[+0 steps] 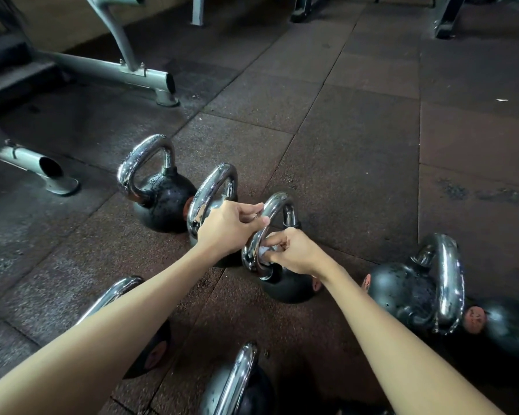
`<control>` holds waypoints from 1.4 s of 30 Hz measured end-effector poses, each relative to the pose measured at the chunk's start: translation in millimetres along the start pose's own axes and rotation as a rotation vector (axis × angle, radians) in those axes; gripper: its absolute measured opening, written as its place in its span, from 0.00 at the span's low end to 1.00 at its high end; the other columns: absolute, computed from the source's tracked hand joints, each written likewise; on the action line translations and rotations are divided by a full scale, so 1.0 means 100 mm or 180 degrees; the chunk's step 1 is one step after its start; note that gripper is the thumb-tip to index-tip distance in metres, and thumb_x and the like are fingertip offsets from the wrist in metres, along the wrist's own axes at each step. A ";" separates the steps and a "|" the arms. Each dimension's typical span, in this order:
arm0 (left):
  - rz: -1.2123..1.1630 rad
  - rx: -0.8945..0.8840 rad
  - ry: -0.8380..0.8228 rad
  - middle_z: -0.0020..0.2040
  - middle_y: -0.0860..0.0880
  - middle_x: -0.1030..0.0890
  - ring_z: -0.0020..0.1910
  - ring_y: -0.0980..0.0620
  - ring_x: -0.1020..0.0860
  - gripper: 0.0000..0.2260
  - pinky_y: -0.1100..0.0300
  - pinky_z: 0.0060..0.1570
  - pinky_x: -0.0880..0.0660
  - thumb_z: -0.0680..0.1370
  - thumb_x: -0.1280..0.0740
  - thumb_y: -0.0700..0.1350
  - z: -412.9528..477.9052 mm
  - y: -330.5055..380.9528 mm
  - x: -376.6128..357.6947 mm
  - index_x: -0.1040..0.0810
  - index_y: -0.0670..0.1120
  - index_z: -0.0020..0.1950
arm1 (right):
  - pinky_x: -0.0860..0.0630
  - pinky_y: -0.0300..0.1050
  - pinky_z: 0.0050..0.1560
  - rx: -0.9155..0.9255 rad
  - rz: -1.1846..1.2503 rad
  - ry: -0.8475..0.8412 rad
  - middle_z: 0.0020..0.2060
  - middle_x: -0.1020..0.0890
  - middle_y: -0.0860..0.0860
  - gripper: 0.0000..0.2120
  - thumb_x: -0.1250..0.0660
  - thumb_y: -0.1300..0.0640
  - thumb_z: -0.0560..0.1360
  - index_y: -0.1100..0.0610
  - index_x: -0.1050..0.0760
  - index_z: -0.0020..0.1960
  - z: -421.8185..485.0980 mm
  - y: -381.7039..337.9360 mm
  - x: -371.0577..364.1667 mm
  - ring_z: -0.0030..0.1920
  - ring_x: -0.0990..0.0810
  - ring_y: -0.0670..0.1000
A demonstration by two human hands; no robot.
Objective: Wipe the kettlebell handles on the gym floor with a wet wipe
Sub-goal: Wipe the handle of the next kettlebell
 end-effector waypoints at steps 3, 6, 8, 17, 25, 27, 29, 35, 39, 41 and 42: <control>0.0020 -0.0025 -0.0052 0.49 0.65 0.14 0.56 0.64 0.18 0.18 0.54 0.61 0.21 0.75 0.27 0.63 -0.01 0.01 -0.02 0.18 0.63 0.64 | 0.21 0.39 0.52 0.0008 -0.0122 -0.0012 0.45 0.14 0.43 0.03 0.25 0.54 0.76 0.47 0.13 0.46 -0.02 0.05 0.02 0.45 0.16 0.43; 0.0030 -0.0019 -0.0070 0.49 0.64 0.14 0.55 0.64 0.18 0.19 0.54 0.60 0.20 0.74 0.26 0.64 -0.02 0.06 -0.06 0.19 0.65 0.64 | 0.22 0.37 0.55 -0.0015 -0.0574 0.0141 0.50 0.13 0.41 0.09 0.23 0.53 0.74 0.49 0.12 0.54 -0.13 0.18 0.13 0.46 0.17 0.36; 0.0062 -0.0015 -0.0091 0.50 0.64 0.14 0.56 0.64 0.18 0.20 0.53 0.61 0.21 0.74 0.27 0.66 -0.05 0.13 -0.12 0.20 0.66 0.65 | 0.24 0.34 0.50 -0.0214 -0.0603 0.0588 0.44 0.13 0.39 0.11 0.23 0.57 0.73 0.49 0.13 0.54 -0.28 0.32 0.25 0.38 0.21 0.32; 0.1101 -0.0608 0.0115 0.52 0.54 0.13 0.55 0.49 0.16 0.20 0.54 0.50 0.23 0.77 0.31 0.66 -0.38 0.76 -0.57 0.23 0.68 0.69 | 0.25 0.31 0.44 -0.0559 0.1304 0.2416 0.47 0.13 0.47 0.09 0.21 0.60 0.71 0.51 0.12 0.50 -0.94 0.44 0.60 0.43 0.16 0.38; 0.1308 -0.1482 0.0326 0.66 0.65 0.20 0.55 0.53 0.26 0.23 0.53 0.56 0.28 0.75 0.28 0.65 -0.43 0.76 -0.55 0.24 0.67 0.70 | 0.19 0.46 0.56 -0.0392 0.2003 0.2168 0.47 0.11 0.49 0.11 0.21 0.59 0.71 0.52 0.13 0.53 -1.18 0.11 0.85 0.52 0.13 0.50; 0.0979 -0.1641 0.0104 0.64 0.64 0.18 0.50 0.53 0.27 0.24 0.52 0.55 0.26 0.74 0.26 0.63 -0.50 0.77 -0.58 0.25 0.69 0.70 | 0.19 0.46 0.56 -0.0262 0.1925 0.2061 0.47 0.11 0.50 0.12 0.20 0.59 0.71 0.53 0.13 0.53 -1.17 0.00 0.87 0.53 0.13 0.52; 0.0520 -0.1596 0.0041 0.47 0.56 0.16 0.45 0.55 0.28 0.25 0.54 0.53 0.25 0.73 0.25 0.62 -0.52 0.77 -0.56 0.24 0.68 0.69 | 0.19 0.45 0.53 -0.0264 0.1920 0.2074 0.46 0.11 0.51 0.12 0.19 0.58 0.69 0.53 0.13 0.52 -1.13 -0.09 0.89 0.51 0.13 0.52; 0.0272 -0.1910 0.0397 0.45 0.60 0.15 0.39 0.58 0.27 0.26 0.61 0.46 0.29 0.74 0.29 0.67 -0.37 0.78 -0.30 0.25 0.67 0.72 | 0.29 0.29 0.31 -0.0418 0.2290 0.1853 0.38 0.13 0.51 0.08 0.21 0.60 0.71 0.58 0.15 0.49 -1.01 -0.27 0.92 0.30 0.19 0.40; -0.0301 -0.2061 0.0284 0.51 0.61 0.16 0.43 0.67 0.23 0.16 0.73 0.43 0.33 0.75 0.24 0.56 -0.30 0.79 -0.20 0.14 0.57 0.61 | 0.29 0.29 0.32 -0.0435 0.2172 0.1655 0.34 0.15 0.48 0.06 0.21 0.57 0.71 0.57 0.13 0.47 -0.92 -0.36 0.88 0.31 0.21 0.39; -0.0451 -0.2077 0.0290 0.50 0.60 0.15 0.39 0.61 0.22 0.16 0.73 0.39 0.32 0.75 0.23 0.54 -0.30 0.80 -0.19 0.14 0.55 0.62 | 0.28 0.30 0.34 -0.0425 0.2200 0.1661 0.36 0.13 0.49 0.07 0.22 0.56 0.72 0.57 0.13 0.48 -0.87 -0.40 0.89 0.34 0.19 0.40; -0.0460 -0.2071 0.0333 0.48 0.61 0.16 0.36 0.57 0.23 0.17 0.72 0.38 0.33 0.76 0.23 0.54 -0.30 0.79 -0.19 0.15 0.55 0.64 | 0.27 0.30 0.35 -0.0404 0.2191 0.1656 0.37 0.13 0.50 0.07 0.21 0.56 0.71 0.56 0.13 0.49 -0.85 -0.42 0.91 0.35 0.18 0.41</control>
Point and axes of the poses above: each hand's wrist, its own z-axis towards the middle knuckle, its own x-axis out of the back of the hand, y = z × x, the point moved 3 cm from there along z, towards the middle knuckle
